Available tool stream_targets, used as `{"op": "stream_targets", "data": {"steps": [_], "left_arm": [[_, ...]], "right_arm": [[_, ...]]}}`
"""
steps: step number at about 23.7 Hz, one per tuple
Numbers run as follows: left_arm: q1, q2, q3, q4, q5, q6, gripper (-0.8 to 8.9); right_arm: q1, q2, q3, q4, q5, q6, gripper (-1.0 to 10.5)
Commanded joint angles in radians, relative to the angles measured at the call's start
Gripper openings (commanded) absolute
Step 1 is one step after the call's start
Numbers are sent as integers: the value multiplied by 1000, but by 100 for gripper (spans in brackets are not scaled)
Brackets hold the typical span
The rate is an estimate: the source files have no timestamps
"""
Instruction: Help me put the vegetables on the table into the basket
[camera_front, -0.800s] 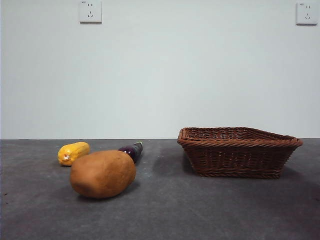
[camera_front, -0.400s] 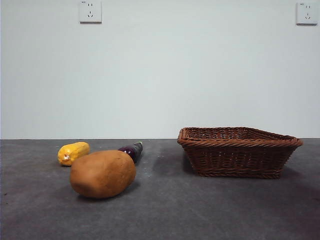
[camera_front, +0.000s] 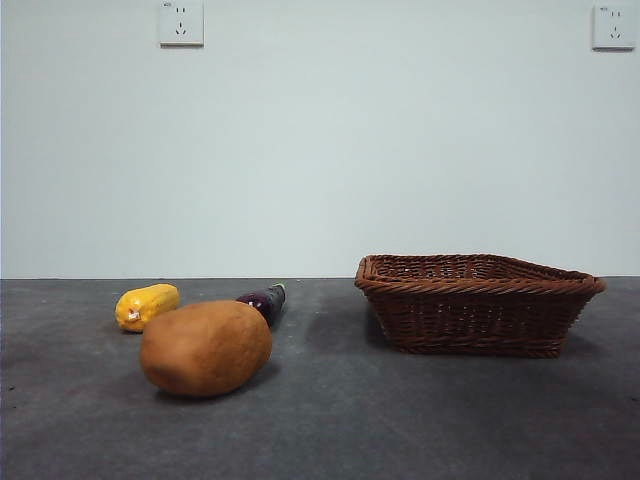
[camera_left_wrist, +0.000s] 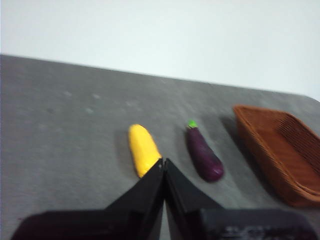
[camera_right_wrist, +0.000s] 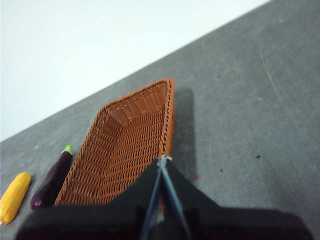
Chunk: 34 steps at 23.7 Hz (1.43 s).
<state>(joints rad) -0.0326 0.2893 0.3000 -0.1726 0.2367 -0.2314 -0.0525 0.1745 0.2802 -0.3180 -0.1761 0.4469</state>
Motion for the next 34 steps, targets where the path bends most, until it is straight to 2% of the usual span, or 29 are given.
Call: {"op": "stream_targets", "data": {"steps": [1, 4, 7, 12, 15, 20, 23, 24, 27, 29, 32, 34], "left_arm": [[3, 90, 39, -1, 68, -9, -5], [3, 187, 75, -1, 149, -12, -4], [3, 276, 93, 0, 233, -13, -4], [3, 415, 94, 0, 370, -50, -4], [3, 508, 94, 2, 453, -65, -4], [3, 593, 95, 2, 479, -82, -4], [3, 597, 95, 2, 500, -90, -3], [3, 597, 95, 2, 515, -103, -4], [3, 597, 95, 2, 591, -126, -3], [3, 597, 95, 2, 644, -135, -3], [2, 597, 95, 1, 688, -148, -4], [0, 597, 95, 0, 691, -169, -4]], "right_arm": [[1, 62, 61, -39, -6, 10, -2], [1, 132, 129, -126, -21, 25, 1], [1, 184, 182, -221, -34, 79, 1], [1, 235, 216, -243, -47, 141, 1], [1, 275, 231, -256, -142, 142, 1], [1, 462, 258, -260, -323, 45, 2], [1, 611, 297, -261, -400, 5, 11], [1, 661, 318, -265, -407, -9, 43], [1, 814, 409, -292, -408, -70, 302], [1, 906, 486, -315, -407, -112, 414], [1, 1036, 618, -363, -390, -156, 418], [8, 1120, 716, -404, -348, -198, 418]]}}
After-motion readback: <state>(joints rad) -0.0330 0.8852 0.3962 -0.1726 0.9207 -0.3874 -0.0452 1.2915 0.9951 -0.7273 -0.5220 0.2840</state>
